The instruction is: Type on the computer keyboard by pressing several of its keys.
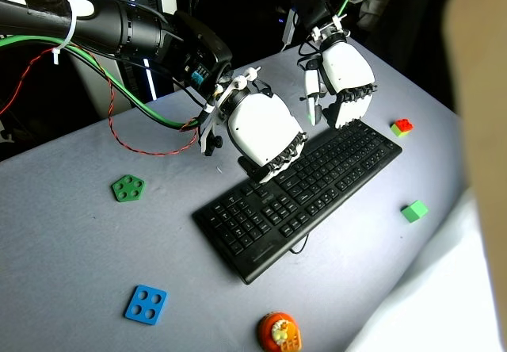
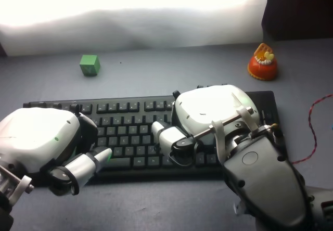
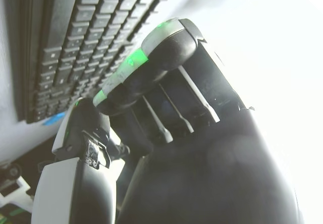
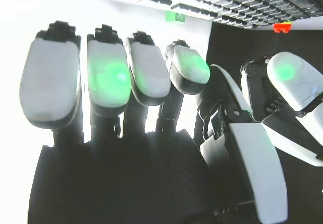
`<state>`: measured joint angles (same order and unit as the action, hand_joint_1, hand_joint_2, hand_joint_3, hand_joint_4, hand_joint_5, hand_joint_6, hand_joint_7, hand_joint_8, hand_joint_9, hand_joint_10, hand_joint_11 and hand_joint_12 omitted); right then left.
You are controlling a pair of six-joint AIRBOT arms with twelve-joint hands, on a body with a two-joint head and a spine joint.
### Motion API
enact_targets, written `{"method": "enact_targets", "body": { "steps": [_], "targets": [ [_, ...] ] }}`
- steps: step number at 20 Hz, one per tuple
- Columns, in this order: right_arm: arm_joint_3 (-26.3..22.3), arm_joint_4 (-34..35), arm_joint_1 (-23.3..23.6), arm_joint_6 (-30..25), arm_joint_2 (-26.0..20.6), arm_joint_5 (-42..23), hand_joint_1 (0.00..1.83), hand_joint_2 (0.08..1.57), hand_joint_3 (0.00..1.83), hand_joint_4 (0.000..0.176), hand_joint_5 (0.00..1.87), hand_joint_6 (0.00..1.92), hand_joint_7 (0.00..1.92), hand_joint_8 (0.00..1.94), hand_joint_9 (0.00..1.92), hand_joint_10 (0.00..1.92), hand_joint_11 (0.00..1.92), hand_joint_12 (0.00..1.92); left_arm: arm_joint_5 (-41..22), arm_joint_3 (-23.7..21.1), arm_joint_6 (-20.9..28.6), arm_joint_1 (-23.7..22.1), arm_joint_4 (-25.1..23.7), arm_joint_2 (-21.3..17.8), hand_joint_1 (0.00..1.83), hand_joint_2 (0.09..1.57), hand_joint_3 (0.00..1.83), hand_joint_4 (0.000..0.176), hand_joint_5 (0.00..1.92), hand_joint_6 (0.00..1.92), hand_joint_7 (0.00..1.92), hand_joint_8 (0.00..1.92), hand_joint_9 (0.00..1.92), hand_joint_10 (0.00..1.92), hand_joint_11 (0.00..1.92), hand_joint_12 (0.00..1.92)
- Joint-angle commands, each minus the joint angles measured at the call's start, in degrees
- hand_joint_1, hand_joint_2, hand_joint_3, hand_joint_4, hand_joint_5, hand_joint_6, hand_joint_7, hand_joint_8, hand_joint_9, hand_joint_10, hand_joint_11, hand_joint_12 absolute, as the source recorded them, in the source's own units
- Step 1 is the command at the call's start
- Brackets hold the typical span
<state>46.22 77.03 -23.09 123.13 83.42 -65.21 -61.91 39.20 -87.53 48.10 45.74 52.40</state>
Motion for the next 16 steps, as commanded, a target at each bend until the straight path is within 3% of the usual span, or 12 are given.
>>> {"method": "enact_targets", "body": {
  "steps": [1, 3, 4, 7, 9, 12, 16],
  "targets": [
    [-0.24, -4.85, 0.68, -0.07, -0.06, -2.63, 0.44, 1.2, 0.23, 0.0, 0.53, 0.29, 0.65, 0.12, 0.61, 0.29, 0.15, 1.25, -5.97, 0.13, -0.29, -0.25, -2.81, 0.08, 0.41, 1.21, 0.24, 0.017, 0.2, 0.12, 0.26, 0.05, 0.25, 0.15, 0.0, 0.8],
    [-0.23, -4.85, 0.68, -0.12, 0.01, -2.63, 0.42, 1.33, 0.01, 0.0, 0.62, 0.05, 0.68, 0.0, 0.66, 0.06, 0.09, 1.31, -5.97, 0.2, -0.29, -0.2, -2.59, 0.3, 0.48, 1.3, 0.02, 0.014, 0.28, 0.01, 0.31, 0.0, 0.31, 0.01, 0.0, 0.75],
    [-0.23, -4.85, 0.66, -0.17, 0.07, -2.63, 0.43, 1.33, 0.0, 0.0, 0.63, 0.04, 0.69, 0.0, 0.68, 0.05, 0.11, 1.31, -5.97, 0.25, -0.29, -0.13, -2.43, 0.37, 0.49, 1.3, 0.01, 0.017, 0.28, 0.0, 0.31, 0.0, 0.31, 0.01, 0.0, 0.7],
    [0.07, -4.87, 0.96, -0.46, 0.77, -2.3, 0.47, 1.32, 0.0, 0.0, 0.6, 0.02, 0.68, 0.0, 0.7, 0.04, 0.11, 1.3, -5.97, 0.3, -0.08, 0.54, -2.34, 0.44, 0.36, 1.33, 0.01, 0.018, 0.21, 0.0, 0.27, 0.0, 0.3, 0.0, 0.0, 0.78],
    [0.91, -4.87, 1.23, -0.52, 2.07, -2.36, 0.64, 1.27, 0.0, 0.0, 0.62, 0.02, 0.68, 0.0, 0.7, 0.04, 0.11, 1.3, -6.88, 0.35, 0.99, 1.75, -2.34, 1.05, 0.33, 1.34, 0.02, 0.028, 0.21, 0.0, 0.28, 0.0, 0.3, 0.0, 0.0, 0.77],
    [1.91, -4.86, 1.89, -0.44, 4.37, -3.06, 0.78, 1.21, 0.0, 0.0, 0.63, 0.02, 0.67, 0.0, 0.7, 0.02, 0.08, 1.35, -13.14, 0.84, 3.42, 4.96, -2.76, 3.97, 0.34, 1.35, 0.01, 0.031, 0.21, 0.01, 0.26, 0.0, 0.27, 0.0, 0.0, 0.73],
    [2.65, -4.85, 2.26, -0.75, 7.18, -3.97, 0.88, 1.22, 0.0, 0.0, 0.64, 0.01, 0.65, 0.0, 0.69, 0.02, 0.07, 1.39, -16.4, 1.92, 3.85, 7.74, -3.69, 7.27, 0.36, 1.33, 0.0, 0.033, 0.23, 0.01, 0.28, 0.01, 0.3, 0.01, 0.0, 0.76]
  ]
}}
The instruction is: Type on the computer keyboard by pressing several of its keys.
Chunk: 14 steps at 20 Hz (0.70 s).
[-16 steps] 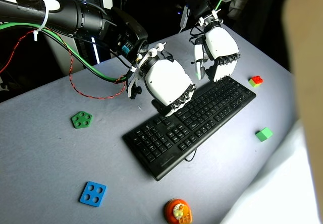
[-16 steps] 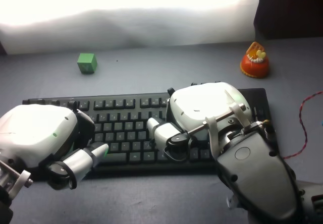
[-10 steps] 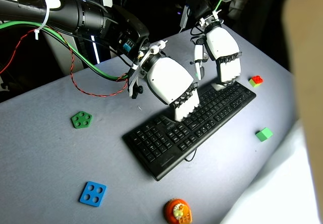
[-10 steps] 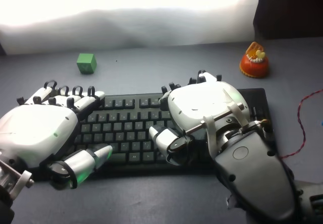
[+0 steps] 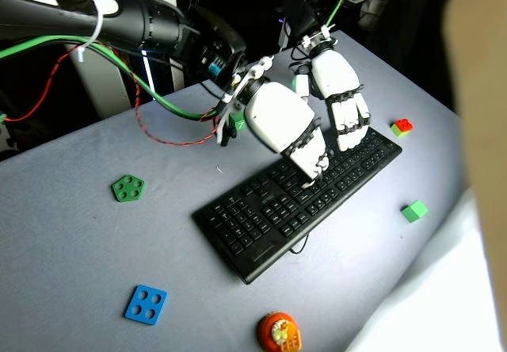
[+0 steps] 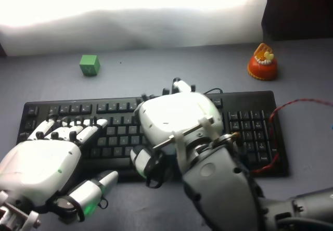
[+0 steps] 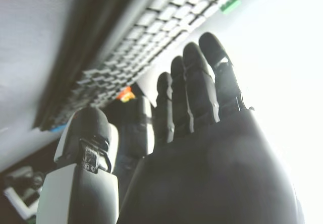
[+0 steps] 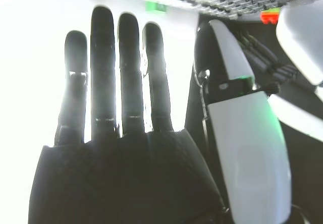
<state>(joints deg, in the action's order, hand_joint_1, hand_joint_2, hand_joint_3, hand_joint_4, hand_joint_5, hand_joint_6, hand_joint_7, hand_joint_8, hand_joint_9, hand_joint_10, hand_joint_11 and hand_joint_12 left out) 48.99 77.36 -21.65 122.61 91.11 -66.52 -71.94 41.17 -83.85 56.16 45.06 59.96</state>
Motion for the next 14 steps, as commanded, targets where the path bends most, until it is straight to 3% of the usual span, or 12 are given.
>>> {"method": "enact_targets", "body": {
  "steps": [1, 6, 9, 10, 11, 12, 14],
  "targets": [
    [0.38, -5.14, 0.56, -0.8, 0.05, -2.66, 0.89, 1.22, 0.0, 0.0, 0.64, 0.01, 0.64, 0.0, 0.68, 0.01, 0.07, 1.39, -7.34, 0.31, 0.27, 0.22, -3.23, 0.44, 0.37, 1.33, 0.0, 0.033, 0.23, 0.01, 0.28, 0.0, 0.3, 0.01, 0.0, 0.75],
    [2.96, -5.04, -0.98, -2.04, 2.19, -2.32, 0.99, 1.21, 0.0, 0.0, 0.65, 0.02, 0.64, 0.0, 0.69, 0.01, 0.08, 1.4, -9.44, 2.73, 1.58, 2.25, -4.65, 3.22, 0.35, 1.34, 0.0, 0.029, 0.23, 0.0, 0.28, 0.0, 0.3, 0.0, 0.0, 0.77],
    [4.45, -5.06, -2.47, -2.08, 3.35, -2.22, 1.05, 1.22, 0.0, 0.0, 0.71, 0.04, 0.66, 0.01, 0.69, 0.01, 0.1, 1.38, -10.08, 3.7, 1.94, 3.11, -4.87, 4.14, 0.33, 1.34, 0.0, 0.021, 0.29, 0.02, 0.29, 0.0, 0.29, 0.0, 0.0, 0.72],
    [4.71, -5.09, -2.64, -2.22, 3.66, -2.22, 1.02, 1.23, 0.0, 0.0, 0.79, 0.07, 0.67, 0.01, 0.68, 0.01, 0.09, 1.39, -10.18, 3.94, 2.04, 3.31, -4.88, 4.41, 0.32, 1.35, 0.0, 0.011, 0.31, 0.02, 0.28, 0.0, 0.27, 0.0, 0.0, 0.68],
    [4.96, -5.11, -2.89, -2.28, 4.03, -2.34, 1.06, 1.21, 0.06, 0.0, 0.76, 1.06, 0.69, 0.0, 0.68, 0.01, 0.06, 1.44, -10.2, 4.16, 2.09, 3.5, -5.01, 4.68, 0.33, 1.35, 0.0, 0.004, 0.33, 0.02, 0.28, 0.0, 0.26, 0.0, 0.0, 0.65],
    [5.08, -5.11, -3.17, -2.29, 4.31, -2.56, 1.08, 1.22, 0.02, 0.0, 0.77, 1.24, 0.7, 0.0, 0.67, 0.0, 0.02, 1.48, -10.21, 4.34, 2.17, 3.63, -5.02, 4.92, 0.31, 1.35, 0.0, 0.0, 0.4, 0.03, 0.29, 0.0, 0.23, 0.0, 0.0, 0.6],
    [5.15, -5.09, -3.54, -2.43, 4.56, -2.64, 1.08, 1.21, 0.0, 0.0, 0.8, 1.25, 0.74, 0.01, 0.65, 0.0, 0.0, 1.47, -10.31, 4.76, 2.26, 3.75, -5.03, 5.51, 0.27, 1.37, 0.01, 0.0, 0.51, 0.04, 0.29, 0.0, 0.2, 0.0, 0.0, 0.47]
  ]
}}
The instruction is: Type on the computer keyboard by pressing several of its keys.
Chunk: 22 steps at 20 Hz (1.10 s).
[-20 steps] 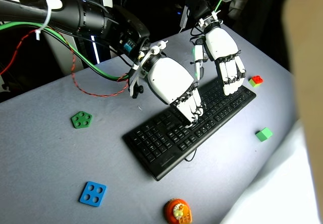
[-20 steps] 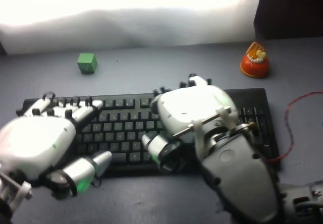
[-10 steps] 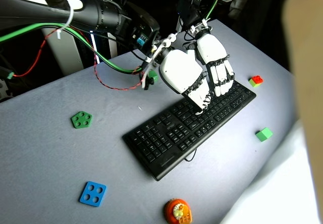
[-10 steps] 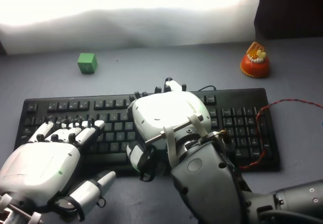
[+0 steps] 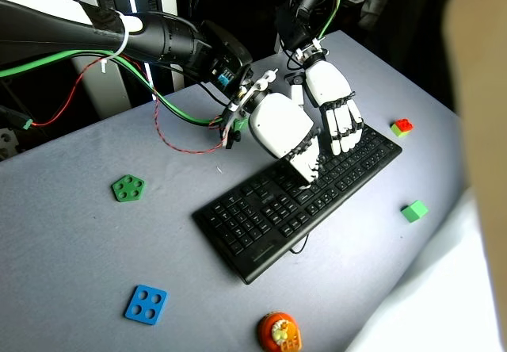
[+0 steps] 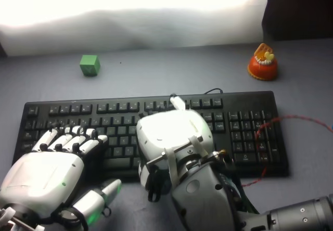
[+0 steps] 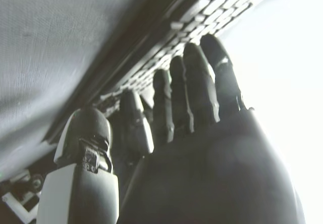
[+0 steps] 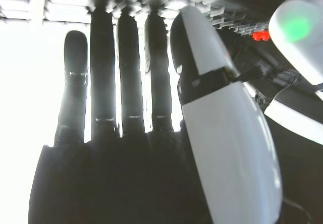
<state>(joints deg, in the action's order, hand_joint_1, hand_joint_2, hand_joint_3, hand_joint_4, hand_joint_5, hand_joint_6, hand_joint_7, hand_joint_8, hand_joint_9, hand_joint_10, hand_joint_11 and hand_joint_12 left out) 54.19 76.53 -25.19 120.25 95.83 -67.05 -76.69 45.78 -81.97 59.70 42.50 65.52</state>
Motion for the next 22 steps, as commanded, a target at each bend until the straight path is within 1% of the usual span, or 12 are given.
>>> {"method": "enact_targets", "body": {
  "steps": [1, 2, 4, 7, 9, 10, 11, 12, 13, 15, 19, 22],
  "targets": [
    [-0.08, -3.93, 0.02, -0.17, -0.11, -2.28, 1.07, 1.21, 0.0, 0.0, 0.8, 1.26, 0.77, 0.02, 0.65, 0.0, 0.0, 1.44, -5.61, 0.4, 0.45, 0.21, -2.47, 0.32, 0.28, 1.37, 0.01, 0.0, 0.54, 0.04, 0.29, 0.0, 0.19, 0.0, 0.0, 0.43],
    [-0.07, -3.44, 0.12, -0.17, -0.08, -2.4, 1.03, 1.25, 0.01, 0.0, 0.72, 1.36, 0.85, 0.04, 0.72, 0.03, 0.0, 1.45, -5.61, 0.55, 0.59, 0.2, -2.49, 0.5, 0.28, 1.37, 0.0, 0.0, 0.51, 0.02, 0.36, 0.01, 0.21, 0.01, 0.0, 0.34],
    [-0.07, -2.31, 0.23, -0.17, 0.04, -2.4, 0.94, 1.26, 0.01, 0.0, 0.53, 0.46, 0.86, 0.01, 0.81, 0.06, 0.0, 1.42, -5.61, 0.68, 0.64, 0.19, -2.72, 0.66, 0.35, 1.35, 0.0, 0.0, 0.42, 0.0, 0.47, 0.02, 0.27, 0.01, 0.0, 0.31],
    [-0.07, -2.1, 0.21, -0.35, 0.16, -2.27, 0.89, 1.29, 0.0, 0.0, 0.59, 0.09, 0.77, 0.0, 0.8, 0.04, 0.11, 1.41, -5.61, 0.72, 0.64, 0.18, -2.73, 0.63, 0.37, 1.35, 0.0, 0.029, 0.21, 0.0, 0.46, 0.0, 0.35, 0.02, 0.0, 0.38],
    [-0.06, -2.11, 0.21, -0.51, 0.24, -2.18, 0.91, 1.27, 0.0, 0.0, 0.78, 0.09, 0.7, 0.0, 0.65, 0.0, 0.1, 1.43, -5.61, 0.74, 0.64, 0.1, -2.73, 0.57, 0.35, 1.35, 0.0, 0.035, 0.29, 0.02, 0.37, 0.0, 0.35, 0.01, 0.0, 0.68],
    [-0.06, -2.12, 0.27, -0.52, 0.25, -2.13, 1.01, 1.23, 0.03, 0.0, 0.77, 1.05, 0.69, 0.0, 0.54, 0.03, 0.02, 1.44, -5.61, 0.74, 0.67, 0.03, -2.73, 0.51, 0.3, 1.36, 0.0, 0.013, 0.42, 0.05, 0.31, 0.0, 0.23, 0.0, 0.0, 0.59],
    [-0.06, -2.12, 0.29, -0.53, 0.29, -2.11, 1.01, 1.25, 0.01, 0.0, 0.73, 1.34, 0.68, 0.0, 0.48, 0.01, 0.0, 1.38, -5.61, 0.71, 0.68, -0.09, -2.73, 0.41, 0.24, 1.38, 0.01, 0.0, 0.58, 0.06, 0.27, 0.0, 0.14, 0.0, 0.0, 0.35],
    [-0.07, -2.12, 0.23, -0.53, 0.3, -2.02, 1.01, 1.25, 0.01, 0.0, 0.73, 1.34, 0.68, 0.0, 0.48, 0.01, 0.0, 1.38, -5.6, 0.69, 0.68, -0.13, -2.72, 0.34, 0.24, 1.38, 0.01, 0.0, 0.58, 0.06, 0.27, 0.0, 0.14, 0.0, 0.0, 0.35],
    [-0.05, -2.12, 0.17, -0.53, 0.3, -1.83, 0.86, 1.28, 0.01, 0.0, 0.69, 0.72, 0.66, 0.0, 0.45, 0.0, 0.0, 1.24, -5.6, 0.69, 0.68, -0.21, -2.71, 0.29, 0.25, 1.38, 0.01, 0.0, 0.64, 0.07, 0.28, 0.0, 0.09, 0.01, 0.0, 0.13],
    [-0.03, -2.13, 0.15, -0.53, 0.29, -1.48, 0.83, 1.3, 0.0, 0.0, 0.66, 0.17, 0.67, 0.0, 0.5, 0.01, 0.0, 1.09, -5.6, 0.69, 0.67, -0.28, -2.57, 0.25, 0.26, 1.37, 0.0, 0.0, 0.45, 0.0, 0.31, 0.01, 0.14, 0.02, 0.0, 0.0],
    [-0.04, -2.16, -0.02, -0.82, 0.29, -1.36, 0.82, 1.32, 0.01, 0.0, 0.59, 0.03, 0.61, 0.0, 0.51, 0.0, 0.0, 1.35, -5.59, 0.65, 0.76, -0.32, -2.54, 0.14, 0.31, 1.36, 0.0, 0.04, 0.23, 0.0, 0.32, 0.0, 0.24, 0.01, 0.0, 0.19],
    [-0.04, -2.16, 0.01, -0.89, 0.26, -1.36, 0.84, 1.3, 0.0, 0.0, 0.86, 0.06, 0.62, 0.0, 0.36, 0.0, 0.0, 1.1, -5.59, 0.58, 0.74, -0.45, -2.54, -0.01, 0.27, 1.36, 0.0, 0.0, 0.46, 0.04, 0.23, 0.0, 0.13, 0.0, 0.0, 0.18]
  ]
}}
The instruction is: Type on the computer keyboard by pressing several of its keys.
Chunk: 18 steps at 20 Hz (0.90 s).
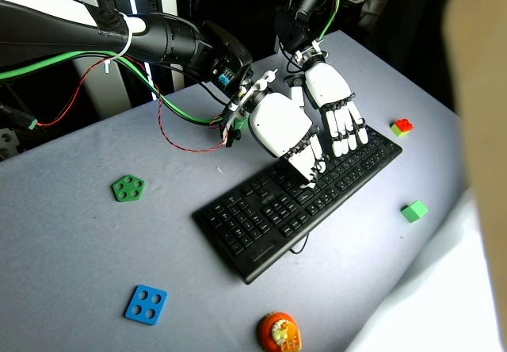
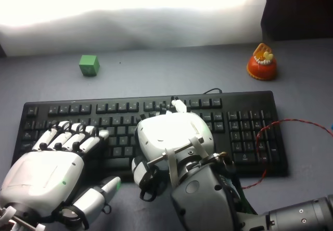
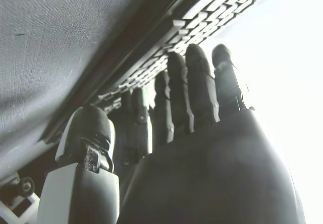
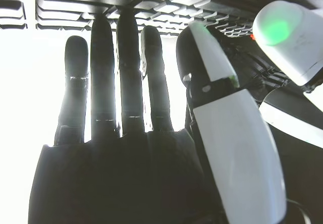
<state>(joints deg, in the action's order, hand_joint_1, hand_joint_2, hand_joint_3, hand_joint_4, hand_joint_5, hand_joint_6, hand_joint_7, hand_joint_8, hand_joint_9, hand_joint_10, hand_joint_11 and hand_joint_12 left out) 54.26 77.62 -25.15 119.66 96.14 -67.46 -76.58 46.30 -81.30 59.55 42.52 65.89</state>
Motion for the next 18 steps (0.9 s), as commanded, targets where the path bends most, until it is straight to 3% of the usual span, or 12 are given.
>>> {"method": "enact_targets", "body": {
  "steps": [1, 3, 5, 6, 7, 8, 9, 10, 11, 12, 14, 18],
  "targets": [
    [-0.1, -3.25, -0.05, -0.3, -0.05, -0.96, 0.83, 1.28, 0.0, 0.0, 0.89, 0.05, 0.64, 0.01, 0.39, 0.01, 0.0, 0.98, -5.69, 0.0, 0.04, -0.35, -2.56, -0.44, 0.21, 1.38, 0.01, 0.0, 0.58, 0.05, 0.27, 0.01, 0.09, 0.0, 0.0, 0.05],
    [-0.1, -3.25, -0.1, -0.27, -0.1, -0.98, 0.8, 1.29, 0.0, 0.0, 0.79, 0.01, 0.7, 0.01, 0.56, 0.06, 0.0, 1.09, -5.56, -0.07, -0.11, -0.51, -2.56, -0.57, 0.24, 1.37, 0.0, 0.0, 0.51, 0.01, 0.42, 0.02, 0.19, 0.02, 0.0, 0.0],
    [-0.1, -3.27, -0.08, -0.21, -0.17, -1.0, 0.8, 1.3, 0.0, 0.0, 0.56, 0.0, 0.69, 0.0, 0.7, 0.09, 0.06, 1.35, -5.35, -0.08, -0.21, -0.65, -2.56, -0.59, 0.34, 1.35, 0.0, 0.008, 0.28, 0.0, 0.49, 0.01, 0.29, 0.02, 0.0, 0.0],
    [-0.12, -3.27, -0.04, -0.07, -0.21, -1.06, 0.77, 1.32, 0.01, 0.0, 0.49, 0.0, 0.66, 0.0, 0.72, 0.08, 0.12, 1.33, -5.25, -0.08, -0.22, -0.67, -2.56, -0.59, 0.36, 1.34, 0.0, 0.02, 0.23, 0.01, 0.48, 0.0, 0.35, 0.0, 0.0, 0.25],
    [-0.13, -3.27, 0.05, 0.08, -0.25, -1.15, 0.79, 1.32, 0.0, 0.0, 0.47, 0.0, 0.64, 0.0, 0.71, 0.06, 0.2, 1.31, -5.19, -0.08, -0.22, -0.67, -2.56, -0.59, 0.35, 1.36, 0.0, 0.041, 0.19, 0.0, 0.38, 0.0, 0.4, 0.0, 0.0, 0.75],
    [-0.21, -3.27, 0.58, 0.23, -0.79, -1.47, 0.79, 1.32, 0.0, 0.0, 0.49, 0.01, 0.61, 0.0, 0.67, 0.04, 0.19, 1.3, -5.0, -0.11, -0.28, -0.67, -2.56, -0.58, 0.34, 1.36, 0.0, 0.043, 0.2, 0.0, 0.34, 0.01, 0.42, 0.01, 0.0, 0.97],
    [-0.34, -3.28, 0.8, 0.22, -1.19, -1.47, 0.79, 1.32, 0.0, 0.0, 0.49, 0.01, 0.61, 0.0, 0.67, 0.04, 0.19, 1.3, -4.84, -0.11, -0.32, -0.67, -2.56, -0.57, 0.34, 1.36, 0.0, 0.043, 0.2, 0.0, 0.34, 0.01, 0.42, 0.01, 0.0, 0.97],
    [-0.42, -3.28, 0.9, 0.21, -1.39, -1.47, 0.73, 1.36, 0.02, 0.0, 0.68, 0.08, 0.57, 0.0, 0.48, 0.01, 0.04, 1.28, -4.74, -0.11, -0.32, -0.67, -2.56, -0.57, 0.31, 1.37, 0.0, 0.0, 0.4, 0.04, 0.3, 0.0, 0.3, 0.0, 0.0, 0.79],
    [-0.57, -3.28, 1.01, 0.2, -1.74, -1.47, 0.73, 1.36, 0.02, 0.0, 0.68, 0.08, 0.57, 0.0, 0.48, 0.01, 0.04, 1.28, -4.73, -0.12, -0.34, -0.67, -2.56, -0.58, 0.31, 1.37, 0.0, 0.0, 0.4, 0.04, 0.3, 0.0, 0.3, 0.0, 0.0, 0.79],
    [-0.74, -3.3, 1.05, 0.19, -2.08, -1.42, 0.78, 1.32, 0.0, 0.0, 0.71, 0.07, 0.6, 0.01, 0.53, 0.03, 0.0, 1.36, -4.73, -0.04, -0.36, -0.84, -2.56, -0.6, 0.27, 1.38, 0.0, 0.0, 0.47, 0.03, 0.29, 0.0, 0.22, 0.01, 0.0, 0.49],
    [-0.89, -3.72, 1.07, 0.21, -2.43, -1.39, 0.76, 1.33, 0.0, 0.0, 0.62, 0.01, 0.6, 0.0, 0.61, 0.05, 0.08, 1.36, -4.73, 0.19, -0.75, -1.47, -2.58, -0.75, 0.36, 1.37, 0.0, 0.017, 0.33, 0.0, 0.32, 0.0, 0.33, 0.03, 0.0, 0.78],
    [-4.27, -6.34, 3.01, -0.15, -6.06, -2.08, 0.8, 1.31, 0.0, 0.0, 0.64, 0.01, 0.63, 0.01, 0.61, 0.03, 0.07, 1.34, -4.07, 1.08, -2.4, -3.66, -2.8, -1.65, 0.38, 1.36, 0.0, 0.021, 0.29, 0.0, 0.31, 0.0, 0.33, 0.01, 0.0, 0.83]
  ]
}}
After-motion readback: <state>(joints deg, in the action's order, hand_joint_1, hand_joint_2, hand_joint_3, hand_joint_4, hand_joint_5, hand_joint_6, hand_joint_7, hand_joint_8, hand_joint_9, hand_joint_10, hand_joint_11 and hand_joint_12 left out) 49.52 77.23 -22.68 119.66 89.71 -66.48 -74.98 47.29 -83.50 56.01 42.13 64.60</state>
